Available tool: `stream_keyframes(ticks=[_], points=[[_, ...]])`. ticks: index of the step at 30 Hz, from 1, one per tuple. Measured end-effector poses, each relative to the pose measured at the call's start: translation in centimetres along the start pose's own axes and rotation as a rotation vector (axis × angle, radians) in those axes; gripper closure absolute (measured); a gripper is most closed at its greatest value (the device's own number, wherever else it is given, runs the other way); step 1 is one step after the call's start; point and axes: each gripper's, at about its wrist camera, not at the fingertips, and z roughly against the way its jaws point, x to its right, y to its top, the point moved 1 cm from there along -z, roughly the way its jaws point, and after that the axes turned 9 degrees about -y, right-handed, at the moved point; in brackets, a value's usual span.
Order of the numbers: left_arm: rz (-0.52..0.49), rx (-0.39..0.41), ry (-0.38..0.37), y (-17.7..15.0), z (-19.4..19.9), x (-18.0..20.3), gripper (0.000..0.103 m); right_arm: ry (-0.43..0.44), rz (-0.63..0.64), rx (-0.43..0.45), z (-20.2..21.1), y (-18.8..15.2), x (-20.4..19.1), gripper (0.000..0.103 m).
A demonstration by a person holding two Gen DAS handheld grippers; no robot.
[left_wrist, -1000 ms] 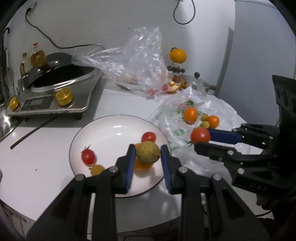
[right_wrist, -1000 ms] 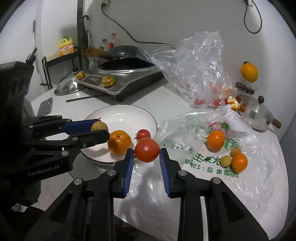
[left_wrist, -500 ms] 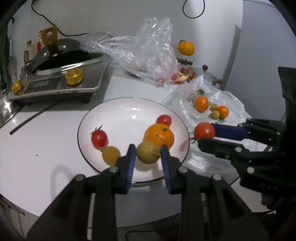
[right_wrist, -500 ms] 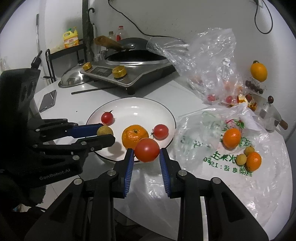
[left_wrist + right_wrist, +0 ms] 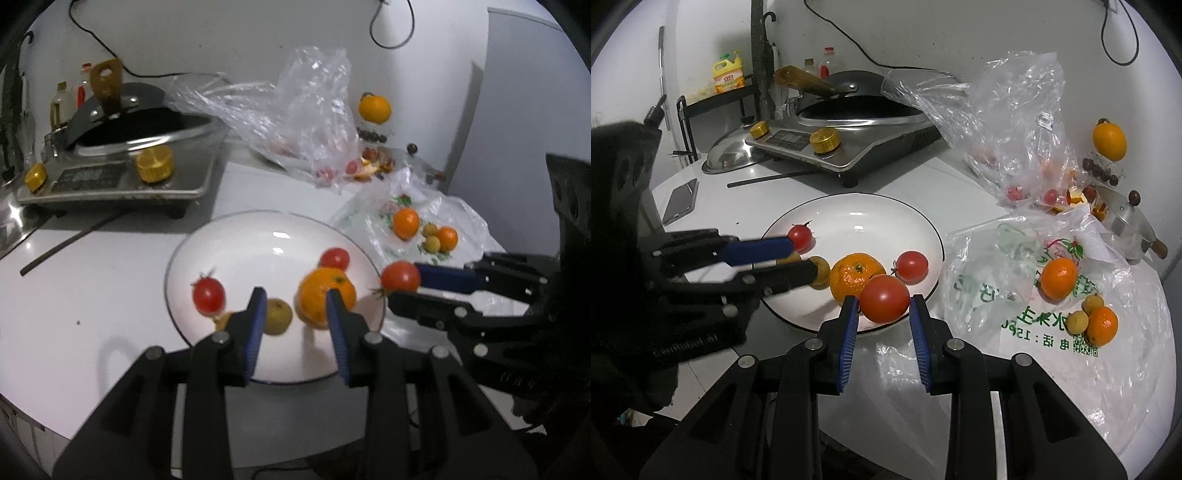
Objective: Organize fruits
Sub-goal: 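Lower the red tomato onto the plate and open the right tool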
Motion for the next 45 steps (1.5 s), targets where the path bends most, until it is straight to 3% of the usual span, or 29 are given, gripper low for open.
stream_keyframes(ticks=[5,8,13,20,36,45], points=[[0.013,0.029,0.031,0.7,0.8,-1.5,0.065,0.003,0.008,0.008,-0.3,0.9,-0.1,0.072],[0.026,0.050,0.062,0.8,1.3,-2.4,0.047,0.008,0.016,0.015,-0.6,1.6,-0.5,0.072],[0.026,0.069,0.124,1.0,1.9,-3.9,0.047,0.027,0.029,0.023,-1.3,2.7,-1.7,0.072],[0.067,0.063,0.152,0.6,2.0,-6.5,0.047,0.063,0.063,0.017,-2.5,3.7,-3.9,0.072],[0.130,0.064,0.151,-0.3,2.2,-9.4,0.047,0.051,0.142,-0.029,-6.0,4.8,-7.2,0.072],[0.132,0.060,0.147,-0.3,2.1,-9.6,0.047,0.034,0.130,-0.048,-6.6,4.8,-7.1,0.072]])
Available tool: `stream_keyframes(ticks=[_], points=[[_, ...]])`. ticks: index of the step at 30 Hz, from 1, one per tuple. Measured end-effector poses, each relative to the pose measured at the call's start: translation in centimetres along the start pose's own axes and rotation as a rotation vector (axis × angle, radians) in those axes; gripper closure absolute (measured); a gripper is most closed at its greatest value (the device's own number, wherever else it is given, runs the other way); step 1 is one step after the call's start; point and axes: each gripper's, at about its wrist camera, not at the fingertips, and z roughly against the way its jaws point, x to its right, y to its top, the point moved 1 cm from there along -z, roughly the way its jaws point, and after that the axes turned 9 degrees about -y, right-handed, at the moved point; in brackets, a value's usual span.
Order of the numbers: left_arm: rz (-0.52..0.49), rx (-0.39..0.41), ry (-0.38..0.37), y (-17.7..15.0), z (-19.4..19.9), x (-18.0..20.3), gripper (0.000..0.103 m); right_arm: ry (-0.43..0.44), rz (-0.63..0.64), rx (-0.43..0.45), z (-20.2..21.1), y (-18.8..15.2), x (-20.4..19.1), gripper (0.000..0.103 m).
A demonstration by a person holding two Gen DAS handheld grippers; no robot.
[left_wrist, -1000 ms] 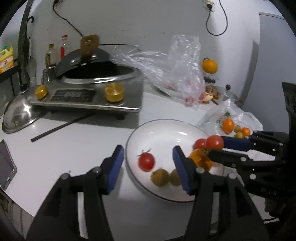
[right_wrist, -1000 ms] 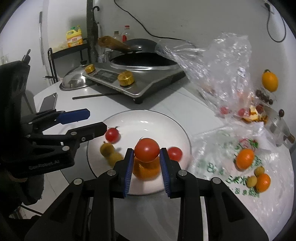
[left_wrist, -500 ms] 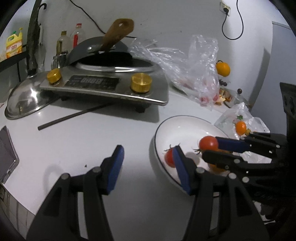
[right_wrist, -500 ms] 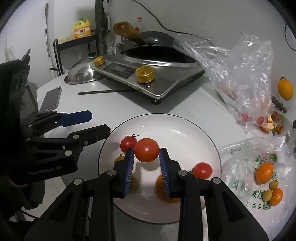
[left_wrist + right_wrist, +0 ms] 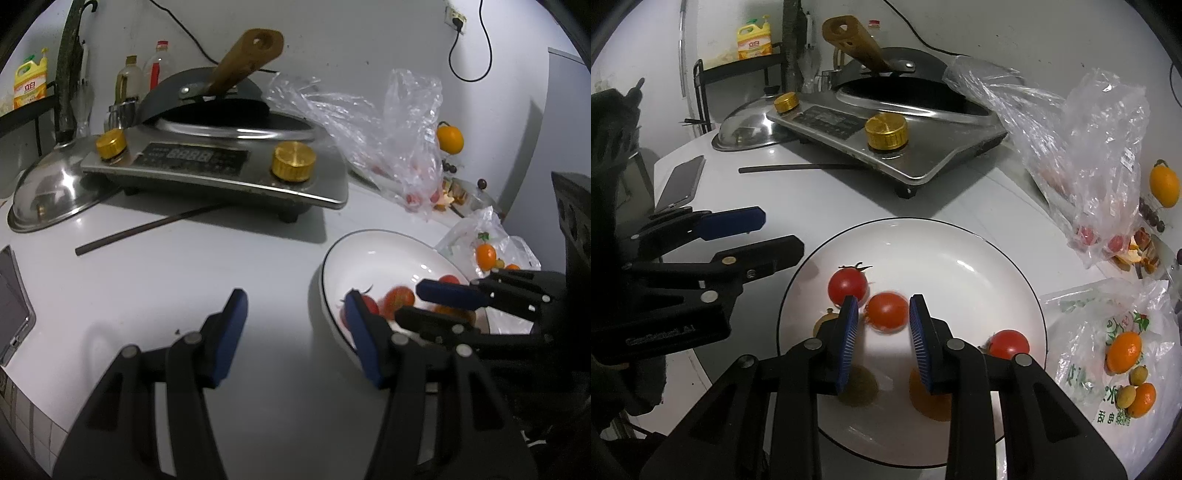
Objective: Organize fruits
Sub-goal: 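Lower the red tomato onto the plate and open the right tool, then withdraw both open tools from the plate toward the bag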
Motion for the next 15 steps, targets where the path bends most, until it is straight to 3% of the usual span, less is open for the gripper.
stream_keyframes(ticks=[3,15], points=[[-0.003,0.003,0.000,0.0,0.1,0.2,0.046,0.002,-0.008,0.001,0.1,0.1,0.2,0.066],[-0.029,0.014,-0.010,0.1,1.1,2.0,0.046,-0.014,-0.032,0.030,2.1,-0.4,1.1,0.066]])
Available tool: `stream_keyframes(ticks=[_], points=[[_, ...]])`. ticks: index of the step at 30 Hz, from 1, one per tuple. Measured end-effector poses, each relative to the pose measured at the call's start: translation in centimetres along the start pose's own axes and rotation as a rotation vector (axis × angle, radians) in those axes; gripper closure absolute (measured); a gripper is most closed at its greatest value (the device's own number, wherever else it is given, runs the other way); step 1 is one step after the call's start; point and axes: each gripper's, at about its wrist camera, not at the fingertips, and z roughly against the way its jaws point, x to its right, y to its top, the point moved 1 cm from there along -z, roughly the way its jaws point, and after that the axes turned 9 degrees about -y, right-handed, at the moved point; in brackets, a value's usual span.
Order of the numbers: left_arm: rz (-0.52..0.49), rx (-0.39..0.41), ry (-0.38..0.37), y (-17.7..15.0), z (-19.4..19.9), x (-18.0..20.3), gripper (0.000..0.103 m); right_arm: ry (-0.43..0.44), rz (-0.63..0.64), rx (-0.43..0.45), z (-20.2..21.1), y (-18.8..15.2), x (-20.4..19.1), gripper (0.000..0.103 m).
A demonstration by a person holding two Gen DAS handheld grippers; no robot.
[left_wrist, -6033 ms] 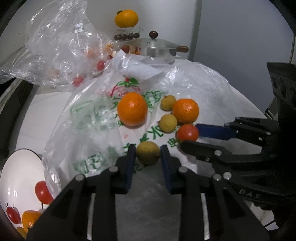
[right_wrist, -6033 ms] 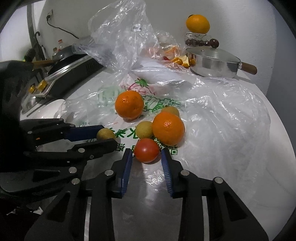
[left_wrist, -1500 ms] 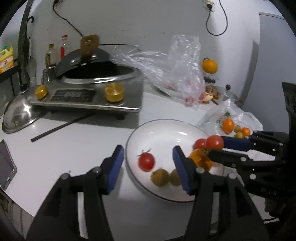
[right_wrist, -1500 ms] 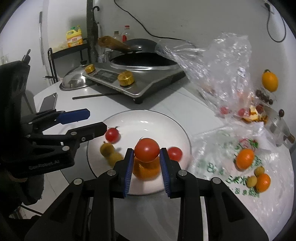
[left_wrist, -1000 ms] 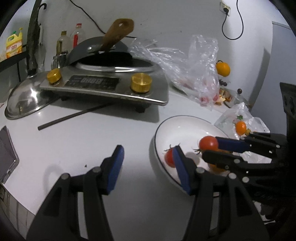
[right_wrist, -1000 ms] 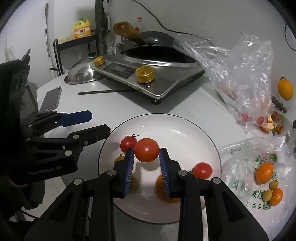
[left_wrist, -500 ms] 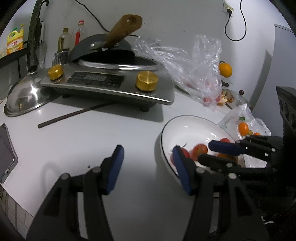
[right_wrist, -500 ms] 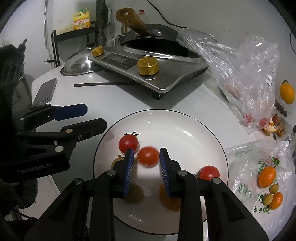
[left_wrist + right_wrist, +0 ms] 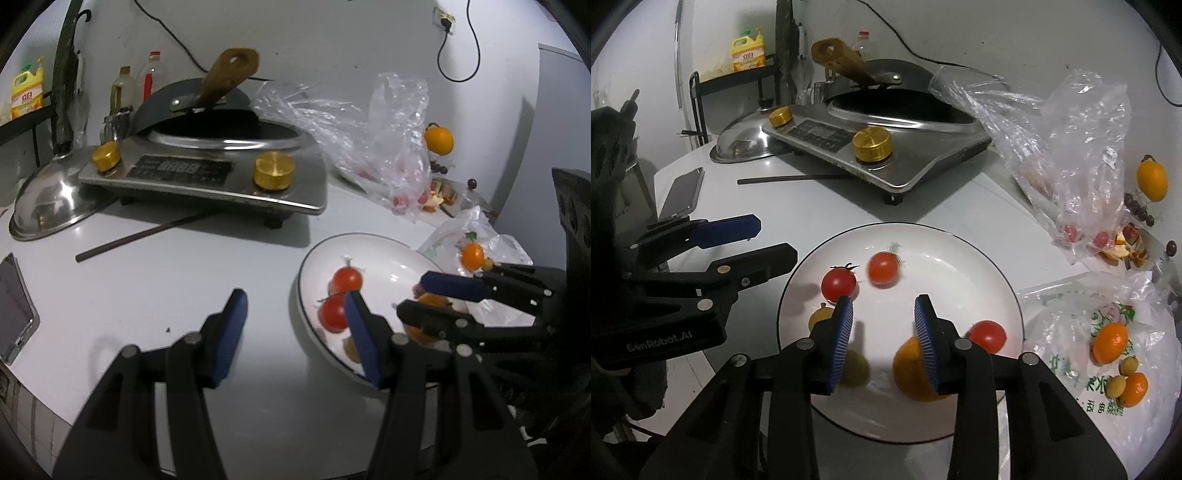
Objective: Organize fruits
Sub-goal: 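Withdraw both open tools from the plate toward the bag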
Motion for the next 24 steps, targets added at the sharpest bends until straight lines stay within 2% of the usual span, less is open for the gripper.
stream_keyframes(ticks=[24], points=[[-0.080,-0.010,-0.023,0.1,0.6,6.1,0.046,-0.030,-0.098,0.060,4.3,-2.9,4.6,0.066]])
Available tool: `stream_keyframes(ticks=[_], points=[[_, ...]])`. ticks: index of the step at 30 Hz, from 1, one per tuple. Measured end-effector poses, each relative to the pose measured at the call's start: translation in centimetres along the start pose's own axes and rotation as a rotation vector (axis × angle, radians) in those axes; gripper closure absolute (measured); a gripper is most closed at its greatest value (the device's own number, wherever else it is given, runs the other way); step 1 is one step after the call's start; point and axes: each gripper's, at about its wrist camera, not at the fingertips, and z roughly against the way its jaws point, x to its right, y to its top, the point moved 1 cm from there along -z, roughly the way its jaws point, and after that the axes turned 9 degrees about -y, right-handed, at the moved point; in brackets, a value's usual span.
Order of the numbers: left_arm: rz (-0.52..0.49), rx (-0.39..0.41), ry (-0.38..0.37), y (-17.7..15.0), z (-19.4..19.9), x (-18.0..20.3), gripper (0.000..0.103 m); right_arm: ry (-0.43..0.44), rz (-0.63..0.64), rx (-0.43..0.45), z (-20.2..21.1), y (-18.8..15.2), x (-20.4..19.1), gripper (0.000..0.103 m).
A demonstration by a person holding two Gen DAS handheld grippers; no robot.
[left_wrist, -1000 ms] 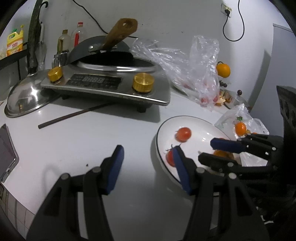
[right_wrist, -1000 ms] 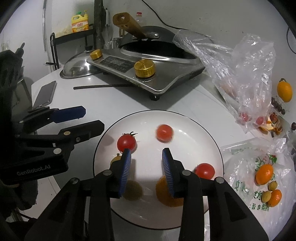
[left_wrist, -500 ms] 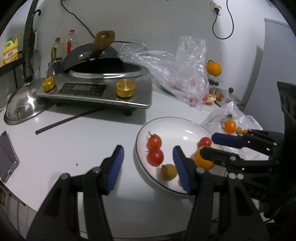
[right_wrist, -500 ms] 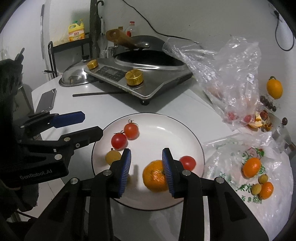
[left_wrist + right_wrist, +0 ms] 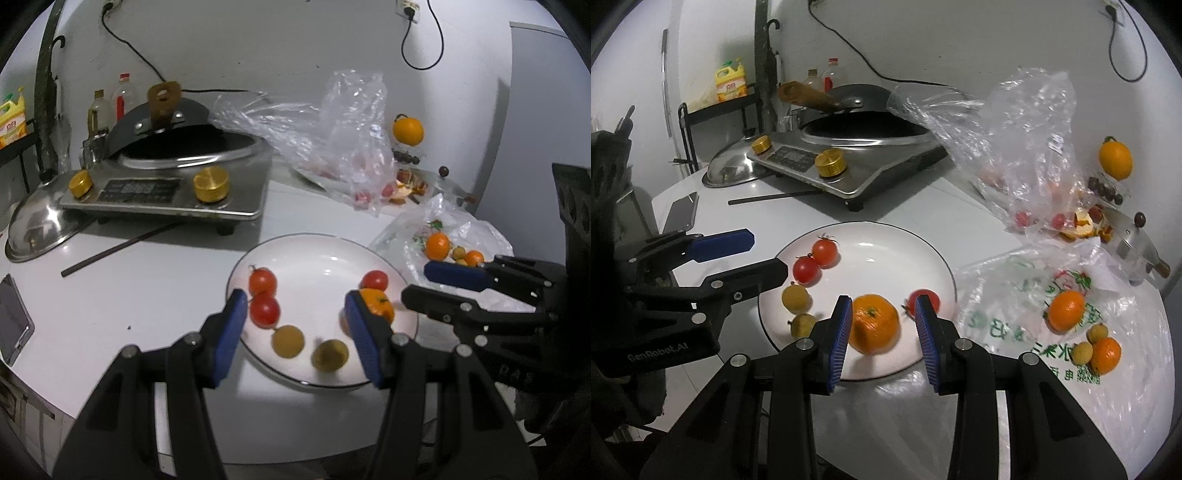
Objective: Organize fruits
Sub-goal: 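Withdraw both open tools from the plate toward the bag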
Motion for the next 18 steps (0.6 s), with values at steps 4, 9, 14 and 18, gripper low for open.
stream_keyframes(ticks=[4,9,14,18], points=[[-0.004,0.004,-0.012,0.2,-0.1,1.1,0.029,-0.005,-0.021,0.003,0.4,-0.5,1.3,0.066],[-0.021,0.002,-0.016,0.5,-0.5,2.7,0.028,-0.017,-0.044,0.011,1.0,-1.1,2.9,0.065],[-0.047,-0.008,-0.021,0.9,-1.1,4.3,0.028,-0.032,-0.071,0.020,1.7,-1.7,4.8,0.065],[-0.067,-0.021,-0.021,1.1,-2.0,5.8,0.028,-0.037,-0.095,0.026,2.2,-2.3,6.4,0.065]])
